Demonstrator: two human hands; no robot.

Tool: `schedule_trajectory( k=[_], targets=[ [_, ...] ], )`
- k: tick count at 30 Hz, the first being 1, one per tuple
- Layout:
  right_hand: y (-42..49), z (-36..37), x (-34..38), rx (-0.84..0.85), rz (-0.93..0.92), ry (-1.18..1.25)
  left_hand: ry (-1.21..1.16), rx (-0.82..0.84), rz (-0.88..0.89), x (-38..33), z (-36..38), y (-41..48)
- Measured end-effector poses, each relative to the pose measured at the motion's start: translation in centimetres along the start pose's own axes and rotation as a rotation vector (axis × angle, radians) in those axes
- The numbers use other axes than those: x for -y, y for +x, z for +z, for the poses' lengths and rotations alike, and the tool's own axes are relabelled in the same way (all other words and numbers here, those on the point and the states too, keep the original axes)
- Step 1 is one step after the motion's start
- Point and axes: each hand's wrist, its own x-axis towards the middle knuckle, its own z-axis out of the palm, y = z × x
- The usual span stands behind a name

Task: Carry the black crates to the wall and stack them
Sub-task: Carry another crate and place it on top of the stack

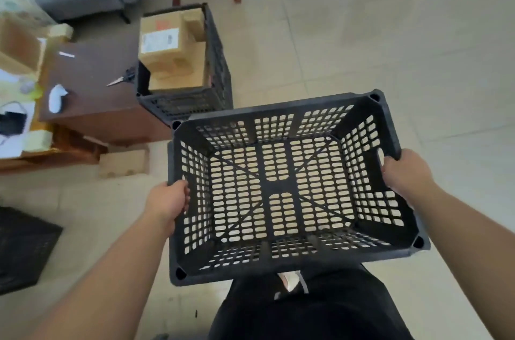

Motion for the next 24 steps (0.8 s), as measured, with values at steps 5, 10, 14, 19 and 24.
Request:
schedule_trajectory(
  k=[5, 10, 14, 19, 24],
  targets=[
    [3.1, -6.7, -7.2, -0.063, 0.164, 0.103, 0.14, 0.09, 0.085, -6.2, 10.8, -1.8],
    [5.3, -14.5, -13.1, -0.134, 0.293, 0.174, 0.273, 0.211, 0.196, -12.7, 21.5, -5.5],
    [7.6, -19.7, -15.9, -0.201, 0.396, 0.238, 0.364, 0.3, 0.266, -18.6, 29.5, -7.8],
    [12.0, -24.5, -17.3, -0.273, 0.51, 0.299, 0.472, 0.423, 0.3, -25.9, 39.6, -8.2],
    [16.1, -28.6, -16.5, -0.348, 0.641, 0.421, 0.582, 0.552, 0.345, -33.9, 49.6, -7.1]
  ],
)
